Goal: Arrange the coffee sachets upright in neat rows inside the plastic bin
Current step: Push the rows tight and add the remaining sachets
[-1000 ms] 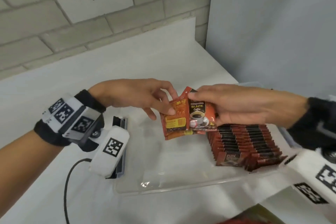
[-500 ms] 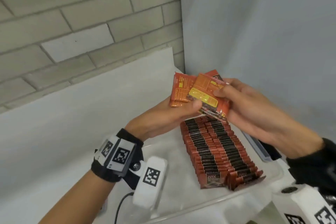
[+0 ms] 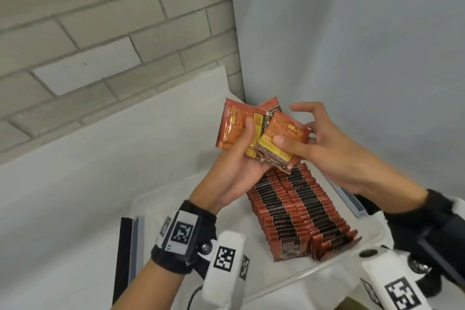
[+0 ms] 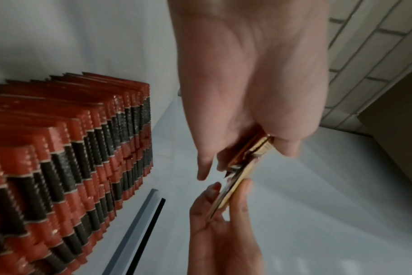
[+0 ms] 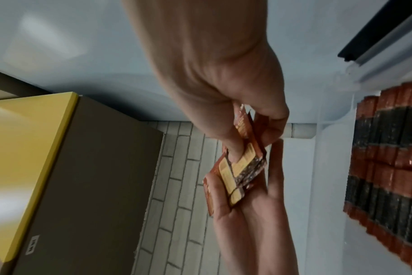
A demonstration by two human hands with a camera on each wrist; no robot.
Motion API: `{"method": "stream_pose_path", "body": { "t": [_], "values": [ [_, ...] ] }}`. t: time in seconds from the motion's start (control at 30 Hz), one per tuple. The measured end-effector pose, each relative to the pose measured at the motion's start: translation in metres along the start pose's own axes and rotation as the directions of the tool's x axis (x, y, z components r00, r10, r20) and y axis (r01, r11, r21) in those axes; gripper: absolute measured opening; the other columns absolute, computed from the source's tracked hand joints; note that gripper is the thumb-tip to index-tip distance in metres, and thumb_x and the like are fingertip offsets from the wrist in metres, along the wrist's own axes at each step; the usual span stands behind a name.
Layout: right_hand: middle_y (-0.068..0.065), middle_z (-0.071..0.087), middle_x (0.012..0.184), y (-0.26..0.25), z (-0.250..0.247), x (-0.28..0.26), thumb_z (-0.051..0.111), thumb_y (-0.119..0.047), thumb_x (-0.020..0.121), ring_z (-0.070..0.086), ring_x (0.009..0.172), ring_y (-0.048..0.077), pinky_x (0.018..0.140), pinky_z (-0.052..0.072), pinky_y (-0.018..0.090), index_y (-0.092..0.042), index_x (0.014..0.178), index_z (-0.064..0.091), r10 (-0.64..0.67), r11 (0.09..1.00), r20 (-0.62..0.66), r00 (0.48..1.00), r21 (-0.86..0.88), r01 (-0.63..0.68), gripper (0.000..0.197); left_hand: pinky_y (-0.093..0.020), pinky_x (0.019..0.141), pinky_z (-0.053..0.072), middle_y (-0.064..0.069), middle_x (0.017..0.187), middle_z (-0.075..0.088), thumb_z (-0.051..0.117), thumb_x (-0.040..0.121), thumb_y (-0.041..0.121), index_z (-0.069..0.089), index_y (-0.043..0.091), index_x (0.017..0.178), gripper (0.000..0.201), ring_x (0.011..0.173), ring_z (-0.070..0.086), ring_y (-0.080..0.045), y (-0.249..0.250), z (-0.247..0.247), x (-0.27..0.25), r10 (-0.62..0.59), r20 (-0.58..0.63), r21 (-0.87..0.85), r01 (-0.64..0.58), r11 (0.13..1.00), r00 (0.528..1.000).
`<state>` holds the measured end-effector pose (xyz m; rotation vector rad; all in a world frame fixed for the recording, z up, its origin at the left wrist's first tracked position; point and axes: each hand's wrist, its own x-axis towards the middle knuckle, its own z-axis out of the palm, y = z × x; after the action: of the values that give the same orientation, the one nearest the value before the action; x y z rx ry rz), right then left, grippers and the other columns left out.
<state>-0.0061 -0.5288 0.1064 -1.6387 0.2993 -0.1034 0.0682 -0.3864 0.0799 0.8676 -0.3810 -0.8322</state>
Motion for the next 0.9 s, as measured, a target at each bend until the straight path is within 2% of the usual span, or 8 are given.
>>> {"method": "stream_pose_path", "body": {
  "t": [0.07, 0.17, 0.33, 0.47, 0.57, 0.67, 0.73, 0.9],
  "values": [
    [-0.003, 0.063, 0.098, 0.002, -0.007, 0.001, 0.072, -0.017, 0.079, 0.067, 0.071, -0.007, 0.058, 0.05, 0.008, -0.027, 0.128, 0.035, 0.018, 1.0, -0.024, 1.0, 0.01, -0.018, 0.062, -0.044, 0.109, 0.039, -0.018, 0.139, 0.052, 0.046, 0.093, 0.032, 0.036, 0.005, 0.143, 0.059, 0.13, 0.049, -0.031, 0.002, -0.006, 0.001, 0.026, -0.056, 0.004, -0.026, 1.0, 0.998],
    [0.0, 0.072, 0.1, 0.003, -0.019, 0.002, 0.074, -0.022, 0.069, 0.069, 0.083, 0.001, 0.064, 0.051, 0.01, -0.02, 0.121, 0.049, 0.008, 1.0, -0.046, 0.999, 0.023, -0.007, 0.058, -0.043, 0.104, 0.045, -0.017, 0.134, 0.057, 0.051, 0.092, 0.026, 0.042, 0.006, 0.139, 0.052, 0.123, 0.055, -0.029, 0.004, -0.011, 0.002, 0.057, -0.095, 0.113, -0.046, 0.993, 0.994],
    [-0.002, 0.075, 0.1, -0.011, -0.033, 0.0, 0.067, -0.02, 0.077, 0.069, 0.095, 0.006, 0.083, 0.046, 0.019, -0.016, 0.109, 0.065, -0.035, 0.999, 0.054, 0.998, -0.002, 0.035, 0.033, -0.036, 0.085, 0.057, -0.015, 0.119, 0.066, 0.062, 0.081, 0.021, 0.052, 0.003, 0.126, 0.05, 0.102, 0.067, -0.026, 0.003, -0.012, -0.001, -0.03, -0.065, 0.379, 0.052, 0.924, 0.997],
    [-0.005, 0.075, 0.1, -0.021, -0.037, 0.005, 0.066, -0.016, 0.084, 0.068, 0.091, 0.002, 0.068, 0.047, 0.005, -0.017, 0.111, 0.065, 0.05, 0.973, 0.249, 0.967, -0.232, 0.009, 0.027, -0.05, 0.094, 0.051, -0.011, 0.116, 0.069, 0.071, 0.072, 0.029, 0.059, 0.013, 0.122, 0.054, 0.105, 0.066, -0.028, 0.001, -0.016, -0.003, -0.104, -0.022, 0.58, 0.097, 0.809, 0.994],
    [-0.004, 0.075, 0.097, -0.024, -0.036, 0.011, 0.065, -0.015, 0.085, 0.069, 0.087, 0.003, 0.067, 0.048, 0.008, -0.013, 0.109, 0.067, 0.13, 0.955, 0.336, 0.933, -0.296, -0.026, 0.024, -0.047, 0.096, 0.051, -0.009, 0.114, 0.07, 0.075, 0.064, 0.031, 0.062, 0.016, 0.118, 0.057, 0.103, 0.068, -0.026, 0.002, -0.016, -0.005, -0.132, -0.01, 0.623, 0.109, 0.775, 0.991],
    [0.001, 0.074, 0.105, -0.023, -0.032, 0.015, 0.065, -0.019, 0.08, 0.069, 0.099, 0.012, 0.085, 0.051, 0.021, -0.009, 0.109, 0.069, 0.176, 0.966, 0.398, 0.9, -0.248, -0.079, 0.03, -0.041, 0.095, 0.052, -0.01, 0.112, 0.071, 0.078, 0.059, 0.032, 0.066, 0.018, 0.112, 0.056, 0.103, 0.068, -0.026, 0.004, -0.014, -0.006, -0.14, 0.018, 0.62, 0.098, 0.778, 0.99],
    [0.005, 0.073, 0.108, -0.019, -0.028, 0.016, 0.063, -0.019, 0.08, 0.069, 0.102, 0.018, 0.09, 0.054, 0.026, -0.007, 0.112, 0.067, 0.191, 0.974, 0.428, 0.883, -0.192, -0.118, 0.034, -0.041, 0.094, 0.052, -0.012, 0.113, 0.07, 0.079, 0.056, 0.033, 0.065, 0.019, 0.111, 0.058, 0.104, 0.067, -0.028, 0.004, -0.012, -0.007, -0.151, 0.036, 0.605, 0.099, 0.79, 0.988],
    [0.011, 0.071, 0.114, -0.012, -0.028, 0.016, 0.058, -0.014, 0.084, 0.067, 0.106, 0.023, 0.089, 0.055, 0.029, -0.003, 0.12, 0.061, 0.186, 0.982, 0.398, 0.899, -0.035, -0.188, 0.037, -0.037, 0.091, 0.054, -0.006, 0.115, 0.068, 0.074, 0.062, 0.046, 0.052, 0.013, 0.124, 0.074, 0.105, 0.067, -0.024, 0.005, -0.01, -0.006, -0.104, -0.001, 0.571, 0.086, 0.817, 0.995]
  ]
}}
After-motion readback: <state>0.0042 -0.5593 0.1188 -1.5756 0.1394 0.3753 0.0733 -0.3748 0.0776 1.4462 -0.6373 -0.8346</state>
